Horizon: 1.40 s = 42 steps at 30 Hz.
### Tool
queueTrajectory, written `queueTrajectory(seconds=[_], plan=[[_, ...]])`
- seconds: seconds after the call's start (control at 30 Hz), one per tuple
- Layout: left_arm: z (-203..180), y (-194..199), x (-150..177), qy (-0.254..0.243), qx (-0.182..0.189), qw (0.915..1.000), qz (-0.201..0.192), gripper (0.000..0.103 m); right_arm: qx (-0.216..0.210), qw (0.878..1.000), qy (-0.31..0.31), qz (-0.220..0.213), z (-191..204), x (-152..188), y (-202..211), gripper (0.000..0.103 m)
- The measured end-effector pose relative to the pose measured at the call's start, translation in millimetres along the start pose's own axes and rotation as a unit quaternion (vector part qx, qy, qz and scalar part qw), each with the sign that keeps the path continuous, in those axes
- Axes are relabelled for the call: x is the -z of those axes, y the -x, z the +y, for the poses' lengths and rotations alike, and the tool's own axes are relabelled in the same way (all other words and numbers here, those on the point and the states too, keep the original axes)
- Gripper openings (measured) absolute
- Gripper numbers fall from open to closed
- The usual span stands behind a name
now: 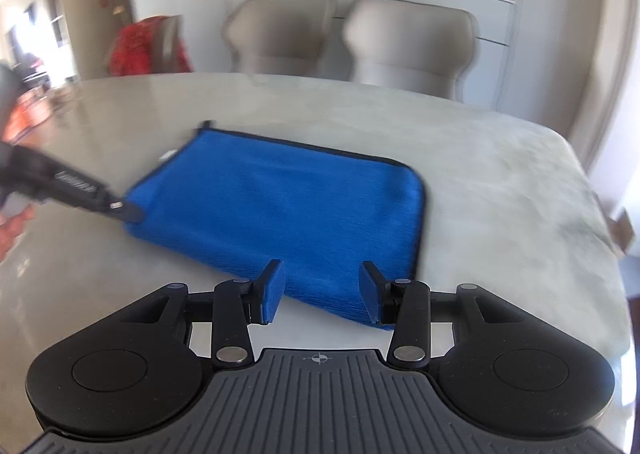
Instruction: Fold towel
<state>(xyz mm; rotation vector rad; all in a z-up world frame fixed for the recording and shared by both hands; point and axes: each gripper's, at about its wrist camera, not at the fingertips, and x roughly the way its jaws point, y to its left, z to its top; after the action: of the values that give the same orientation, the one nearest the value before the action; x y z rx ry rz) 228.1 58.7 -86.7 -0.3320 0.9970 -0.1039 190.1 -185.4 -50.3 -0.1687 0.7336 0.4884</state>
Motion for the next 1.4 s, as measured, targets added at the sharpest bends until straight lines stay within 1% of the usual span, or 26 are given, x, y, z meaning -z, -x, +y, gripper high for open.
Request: queueTrajectory(seconds=[0.1,0.17,0.27,0.37,0.43,0.6,0.63,0.7,0.73,0.77,0.8,0.83,0.87,0.9,0.97,1.03,1.13,1.23,1.3,1.4], plan=[[1.7,4.6,-5.9,0.010,0.013,0.9999,0.001,0.015,-0.042,0.996,0.077,-0.003,36.0,-8.2,-9.4,0.042],[2.9,7.7,-10.7,0.017,0.023,0.9996,0.004,0.015,-0.065,0.989,0.133,-0.010,61.0,-12.4,-17.8,0.042],[3.8,13.1,-18.4,0.024,0.038,0.9990,0.008,0.015,-0.091,0.976,0.199,-0.020,90.1,-15.6,-29.6,0.042],[4.5,16.4,-23.7,0.026,0.043,0.9987,0.007,0.015,-0.091,0.965,0.242,-0.033,109.0,-20.3,-46.3,0.042],[5.7,17.8,-26.6,0.030,0.048,0.9984,0.007,0.015,-0.088,0.964,0.249,-0.038,113.8,-23.7,-55.3,0.042],[6.9,16.5,-28.4,0.038,0.055,0.9977,0.012,0.015,-0.084,0.967,0.236,-0.053,117.6,-36.1,-78.4,0.042],[7.4,15.7,-28.4,0.040,0.057,0.9975,0.014,0.015,-0.087,0.969,0.224,-0.052,116.5,-38.8,-81.4,0.041],[9.7,13.5,-28.9,0.049,0.060,0.9969,0.017,0.016,-0.097,0.975,0.193,-0.047,112.5,-44.3,-86.0,0.028],[11.3,12.7,-29.7,0.051,0.057,0.9969,0.017,0.017,-0.102,0.978,0.177,-0.044,110.4,-47.1,-88.3,0.025],[13.0,12.9,-30.4,0.051,0.054,0.9972,0.015,0.020,-0.106,0.980,0.162,-0.041,108.4,-49.9,-90.6,0.016],[15.9,13.5,-31.2,0.055,0.055,0.9969,0.012,0.031,-0.111,0.982,0.146,-0.038,106.4,-52.7,-92.9,0.011],[20.0,13.5,-32.3,0.065,0.059,0.9961,0.008,0.037,-0.117,0.984,0.131,-0.037,103.2,-54.7,-93.4,0.010],[24.1,12.7,-34.4,0.077,0.061,0.9952,0.005,0.047,-0.122,0.985,0.119,-0.037,99.5,-56.1,-92.4,0.009],[28.5,11.1,-37.9,0.087,0.061,0.9944,0.002,0.051,-0.125,0.986,0.108,-0.038,95.8,-57.4,-91.1,0.009],[33.0,7.7,-43.7,0.094,0.056,0.9940,-0.004,0.052,-0.131,0.987,0.086,-0.041,88.6,-60.0,-88.4,0.009],[38.4,1.3,-52.7,0.102,0.044,0.9937,-0.007,0.055,-0.136,0.987,0.069,-0.044,82.9,-62.0,-85.9,0.009],[46.6,-9.9,-64.6,0.121,0.033,0.9921,-0.002,0.060,-0.143,0.987,0.046,-0.052,74.6,-64.1,-81.0,0.009],[54.0,-23.6,-75.3,0.145,0.037,0.9887,0.011,0.062,-0.151,0.987,0.025,-0.057,66.7,-63.8,-78.3,0.009],[56.9,-35.8,-83.6,0.156,0.036,0.9868,0.022,0.063,-0.151,0.987,0.024,-0.058,64.0,-64.5,-77.9,0.009],[58.0,-46.3,-92.9,0.171,0.045,0.9840,0.020,0.067,-0.152,0.986,0.029,-0.059,62.3,-66.2,-77.1,0.009]])
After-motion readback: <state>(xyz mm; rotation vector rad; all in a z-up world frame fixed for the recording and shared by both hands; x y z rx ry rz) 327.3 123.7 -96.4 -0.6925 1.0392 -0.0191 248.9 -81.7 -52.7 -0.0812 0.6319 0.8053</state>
